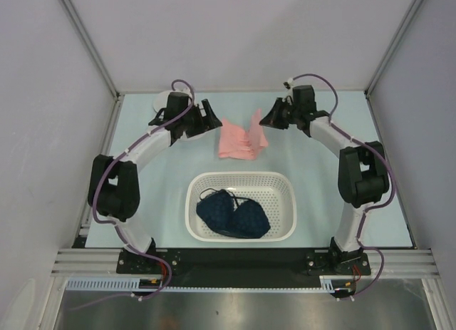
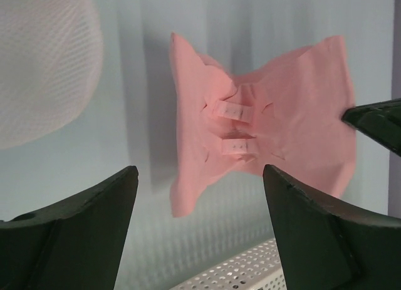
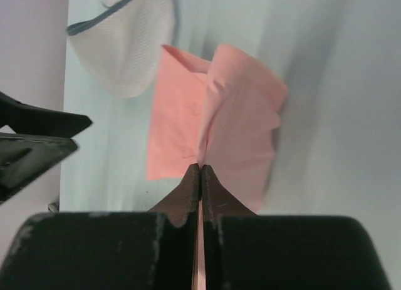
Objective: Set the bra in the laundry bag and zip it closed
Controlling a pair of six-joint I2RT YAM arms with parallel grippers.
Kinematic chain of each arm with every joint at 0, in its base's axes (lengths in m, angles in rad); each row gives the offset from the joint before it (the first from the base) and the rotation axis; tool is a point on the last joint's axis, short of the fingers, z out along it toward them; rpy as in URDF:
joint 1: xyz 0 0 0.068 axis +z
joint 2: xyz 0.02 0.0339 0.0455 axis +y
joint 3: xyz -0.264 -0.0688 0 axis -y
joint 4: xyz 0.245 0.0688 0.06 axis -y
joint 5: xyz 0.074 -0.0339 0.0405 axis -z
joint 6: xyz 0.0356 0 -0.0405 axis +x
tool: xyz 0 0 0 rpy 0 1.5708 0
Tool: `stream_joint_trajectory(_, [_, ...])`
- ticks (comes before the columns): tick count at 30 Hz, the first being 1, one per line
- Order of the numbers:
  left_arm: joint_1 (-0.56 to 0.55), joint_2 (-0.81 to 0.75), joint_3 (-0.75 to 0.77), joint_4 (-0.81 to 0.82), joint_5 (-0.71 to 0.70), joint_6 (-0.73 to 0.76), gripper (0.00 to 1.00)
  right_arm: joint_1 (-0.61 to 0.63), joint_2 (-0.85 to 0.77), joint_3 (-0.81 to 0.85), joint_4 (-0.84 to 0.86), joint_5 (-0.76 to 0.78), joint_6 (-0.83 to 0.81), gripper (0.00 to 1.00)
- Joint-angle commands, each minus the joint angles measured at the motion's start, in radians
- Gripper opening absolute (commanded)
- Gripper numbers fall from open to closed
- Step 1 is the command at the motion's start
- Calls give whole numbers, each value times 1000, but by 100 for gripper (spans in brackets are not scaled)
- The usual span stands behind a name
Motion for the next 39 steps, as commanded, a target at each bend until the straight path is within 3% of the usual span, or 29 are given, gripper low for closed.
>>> stream_joint_trajectory(1, [28, -134, -67, 40, -94, -18, 86, 152, 63, 182, -115, 202, -42, 0])
stream_joint_trajectory(4, [50, -197, -95, 43, -105, -29, 90, 224, 168, 327, -176, 246, -30, 6])
stream_joint_trajectory(6, [81, -216, -103, 41, -88, -37, 93, 245, 227, 390, -201, 200, -9, 29])
stream_joint_trajectory(7, [91, -222, -104, 41, -76, -38, 95, 254, 275, 451, -210, 175, 2, 46])
stream_joint_trajectory(9, [117, -217, -97, 40, -36, -24, 95, 257, 284, 469, -239, 140, 13, 55])
stream_joint_trajectory(10, [122, -211, -92, 37, -20, -17, 95, 251, 256, 443, -236, 141, 14, 65])
stream_joint_trajectory(13, [127, -179, -89, 41, 33, -6, 93, 214, 180, 363, -195, 122, 5, 77])
stream_joint_trajectory(19, [125, -125, -130, 133, 118, -70, 85, 96, 133, 274, -159, -67, -64, 80])
stream_joint_trajectory(23, [128, -127, -82, 107, 53, -25, 92, 32, 149, 263, -191, -101, -154, 86])
stream_joint_trajectory(25, [145, -102, -3, 29, 5, -9, 96, 24, 166, 281, -220, -92, -192, 94])
stream_joint_trajectory(31, [241, 130, 380, -354, -128, -59, 97, 16, 313, 420, -282, -184, -292, 95])
stream_joint_trajectory(35, [298, 232, 481, -397, -19, -213, 93, 22, 361, 452, -260, -214, -277, 96])
stream_joint_trajectory(39, [338, 318, 590, -502, -49, -294, 91, 34, 390, 487, -296, -208, -318, 96])
